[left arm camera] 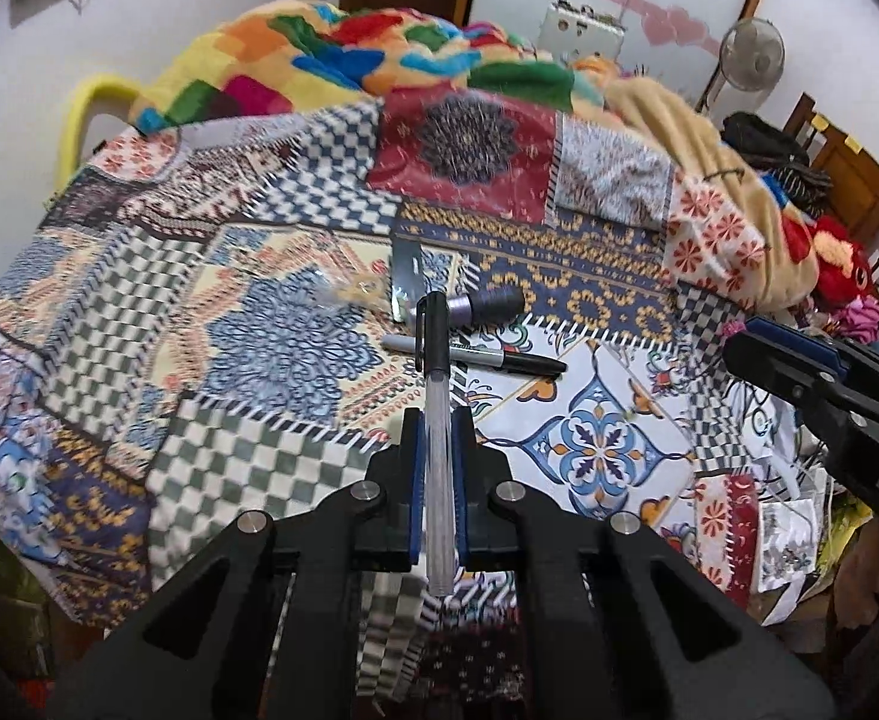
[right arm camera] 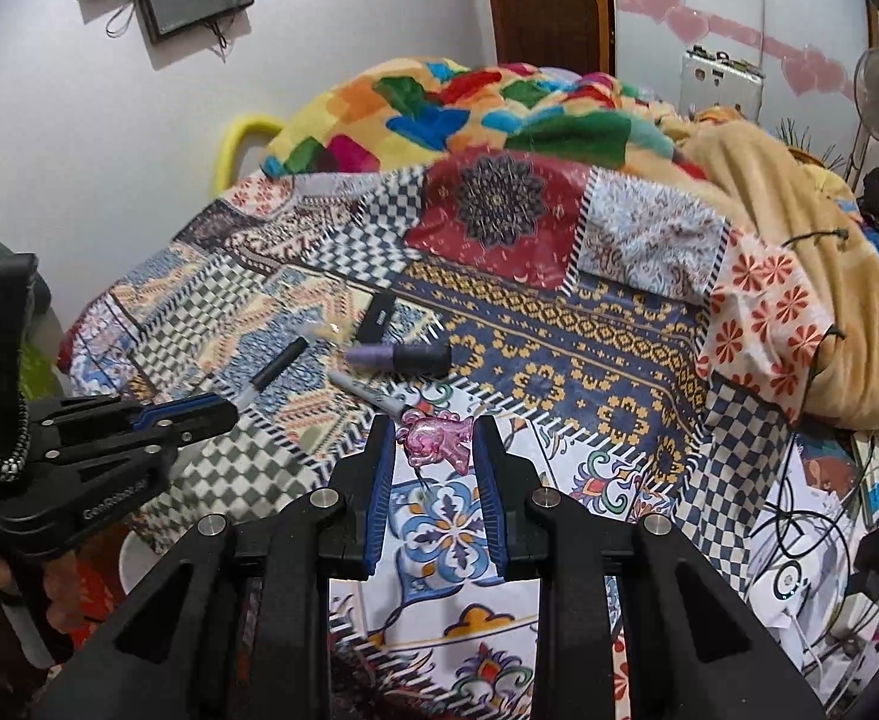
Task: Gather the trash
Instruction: 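Carry the clear stick with the left tool while the right tool carries the pink toy over the bin, then open the left tool over the bin while the right tool releases the pink toy into it, then move both open tools back over the quilt, then grasp the clear bag with tape using the left tool while the right tool grasps the purple spray bottle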
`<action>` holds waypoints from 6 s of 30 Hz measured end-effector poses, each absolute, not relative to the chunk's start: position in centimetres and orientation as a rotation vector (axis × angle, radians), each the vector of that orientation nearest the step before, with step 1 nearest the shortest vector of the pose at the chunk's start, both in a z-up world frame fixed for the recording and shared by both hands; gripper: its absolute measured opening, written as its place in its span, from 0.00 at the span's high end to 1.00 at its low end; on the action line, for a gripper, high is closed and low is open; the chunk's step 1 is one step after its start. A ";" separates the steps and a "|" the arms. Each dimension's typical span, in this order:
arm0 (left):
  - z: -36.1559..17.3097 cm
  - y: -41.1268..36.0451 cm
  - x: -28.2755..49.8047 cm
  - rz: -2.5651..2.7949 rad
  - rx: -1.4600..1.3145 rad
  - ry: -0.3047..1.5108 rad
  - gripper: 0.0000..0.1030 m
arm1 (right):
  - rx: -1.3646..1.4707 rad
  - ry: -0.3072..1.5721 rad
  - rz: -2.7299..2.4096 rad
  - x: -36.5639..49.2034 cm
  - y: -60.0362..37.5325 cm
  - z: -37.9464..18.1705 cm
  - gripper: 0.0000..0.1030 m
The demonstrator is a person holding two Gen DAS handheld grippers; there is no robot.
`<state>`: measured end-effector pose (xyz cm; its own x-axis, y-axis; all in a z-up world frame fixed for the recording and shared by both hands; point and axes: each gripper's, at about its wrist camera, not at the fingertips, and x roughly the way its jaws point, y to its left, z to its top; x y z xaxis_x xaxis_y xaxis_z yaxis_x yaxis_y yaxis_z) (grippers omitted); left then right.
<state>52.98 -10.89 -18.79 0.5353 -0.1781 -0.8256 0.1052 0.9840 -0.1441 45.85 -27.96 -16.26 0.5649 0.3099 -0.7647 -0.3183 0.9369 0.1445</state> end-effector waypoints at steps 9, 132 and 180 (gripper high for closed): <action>-13.1 -7.9 47.5 -0.135 -0.097 0.895 0.93 | -0.043 0.825 0.396 42.4 -25.8 -11.8 0.77; -8.7 14.4 22.5 0.293 -0.282 0.798 0.72 | -0.191 0.787 0.865 27.3 -2.7 -8.3 0.62; -26.7 -2.5 63.5 -0.085 -0.294 1.078 0.69 | -0.030 1.013 0.468 54.7 -23.4 -24.4 0.62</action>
<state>63.54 -2.54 -26.75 0.4736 -0.2111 -0.8550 -0.0743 0.9578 -0.2777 54.70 -23.44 -24.36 0.4394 0.3628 -0.8218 -0.3906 0.9010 0.1889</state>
